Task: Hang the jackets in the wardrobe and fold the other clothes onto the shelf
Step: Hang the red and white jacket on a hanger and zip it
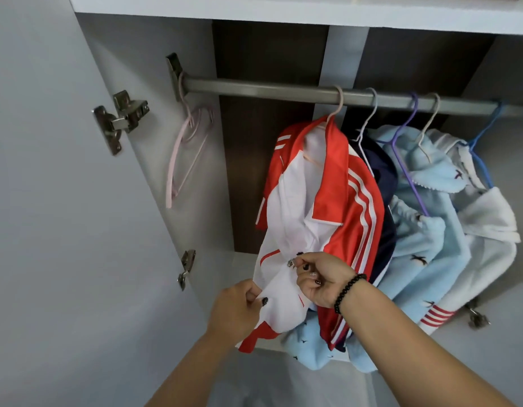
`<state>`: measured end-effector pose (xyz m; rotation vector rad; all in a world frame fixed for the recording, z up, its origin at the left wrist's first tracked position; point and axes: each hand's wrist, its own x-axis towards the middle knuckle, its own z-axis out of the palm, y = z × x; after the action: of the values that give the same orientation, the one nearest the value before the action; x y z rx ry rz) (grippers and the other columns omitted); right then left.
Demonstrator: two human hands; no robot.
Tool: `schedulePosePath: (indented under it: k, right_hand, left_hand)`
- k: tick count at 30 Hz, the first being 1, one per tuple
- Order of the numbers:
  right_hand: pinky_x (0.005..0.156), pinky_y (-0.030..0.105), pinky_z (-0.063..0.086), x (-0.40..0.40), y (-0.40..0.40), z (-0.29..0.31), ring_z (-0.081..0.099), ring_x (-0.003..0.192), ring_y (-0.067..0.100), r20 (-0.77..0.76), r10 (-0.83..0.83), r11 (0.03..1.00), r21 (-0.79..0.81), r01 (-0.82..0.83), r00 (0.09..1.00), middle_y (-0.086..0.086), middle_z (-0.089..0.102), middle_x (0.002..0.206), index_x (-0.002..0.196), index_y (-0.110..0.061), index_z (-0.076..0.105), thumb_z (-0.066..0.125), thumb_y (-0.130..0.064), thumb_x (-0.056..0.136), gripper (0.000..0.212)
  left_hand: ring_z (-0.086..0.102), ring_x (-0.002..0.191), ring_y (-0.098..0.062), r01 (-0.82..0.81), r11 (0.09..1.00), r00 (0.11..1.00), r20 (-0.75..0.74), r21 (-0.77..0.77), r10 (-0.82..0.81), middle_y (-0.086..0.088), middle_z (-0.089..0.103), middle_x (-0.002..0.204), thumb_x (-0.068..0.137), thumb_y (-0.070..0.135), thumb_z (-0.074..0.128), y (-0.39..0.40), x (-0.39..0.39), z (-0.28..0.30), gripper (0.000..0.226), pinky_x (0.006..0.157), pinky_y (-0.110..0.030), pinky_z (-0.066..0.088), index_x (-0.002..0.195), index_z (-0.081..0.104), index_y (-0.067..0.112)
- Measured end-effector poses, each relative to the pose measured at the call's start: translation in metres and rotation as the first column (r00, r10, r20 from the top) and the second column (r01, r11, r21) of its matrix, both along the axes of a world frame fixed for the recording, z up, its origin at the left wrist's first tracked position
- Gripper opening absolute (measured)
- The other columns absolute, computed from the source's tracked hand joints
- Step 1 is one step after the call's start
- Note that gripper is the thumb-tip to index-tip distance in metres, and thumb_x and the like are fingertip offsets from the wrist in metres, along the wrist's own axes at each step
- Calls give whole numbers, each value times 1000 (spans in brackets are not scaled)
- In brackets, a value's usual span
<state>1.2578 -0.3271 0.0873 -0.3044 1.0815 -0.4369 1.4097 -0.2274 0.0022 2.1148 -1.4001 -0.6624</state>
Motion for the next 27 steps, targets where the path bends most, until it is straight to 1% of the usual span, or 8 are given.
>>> schedulePosePath:
  k: [7,10,13,15,19,22,24,27]
  right_hand:
    - [24,14,19,32,-27,-9,26,25,5,-25,-34,999,0,34,999,-2,35,43,65,-7,47,42,-7,95,31]
    - [25,13,19,40,-33,-5,26,26,4,-41,-15,1000,-24,14,999,-2,36,44,66,-7,47,41,-8,96,30]
    - [27,13,19,44,-36,0,27,28,5,-92,57,995,-73,-63,994,-3,38,45,68,-8,48,43,-8,95,27]
    - [29,13,20,46,-38,4,28,29,5,-133,118,986,-98,-132,984,-3,38,46,67,-10,49,45,-9,94,27]
    - [30,12,21,48,-38,10,29,30,5,-156,222,966,-96,-238,962,-3,37,46,66,-10,51,45,-11,94,29]
    - [29,12,23,47,-40,12,28,29,5,-140,205,972,-89,-219,969,-3,36,45,65,-9,51,44,-11,95,31]
    - [27,12,22,44,-46,14,28,28,4,-132,158,983,-73,-168,979,-3,36,44,63,-8,51,44,-11,95,33]
    - [27,12,20,41,-53,17,28,27,4,-145,115,990,-58,-124,983,-3,36,43,63,-8,50,42,-10,95,34]
  left_hand:
    - [49,63,-9,-46,985,996,89,166,31,10,51,69,90,23,62,-14,47,-29,36,61,-16,43,65,37,30]
    - [49,61,-10,-75,972,996,56,222,64,9,50,66,86,14,60,-10,61,-40,34,59,-24,45,64,39,28]
    - [54,67,-8,-52,960,998,41,274,42,8,57,74,87,19,61,-18,63,-37,20,66,-25,50,73,48,25]
    - [60,80,-9,15,978,1000,-25,210,-9,10,61,86,88,26,64,-32,56,-26,11,75,-24,54,86,54,26]
    - [62,92,-8,55,995,981,-184,-78,-68,15,63,100,87,38,68,-66,32,17,20,80,-14,48,102,57,32]
    - [60,76,-7,57,978,987,-139,-202,-86,14,62,81,89,31,66,-80,22,34,8,66,-4,39,88,59,27]
    - [54,63,-7,57,976,991,-107,-208,-81,18,52,66,90,29,65,-85,19,31,20,60,-4,36,76,52,28]
    - [50,56,-4,32,986,998,-52,-164,-41,20,45,60,91,33,64,-89,16,20,33,58,-4,33,66,42,33]
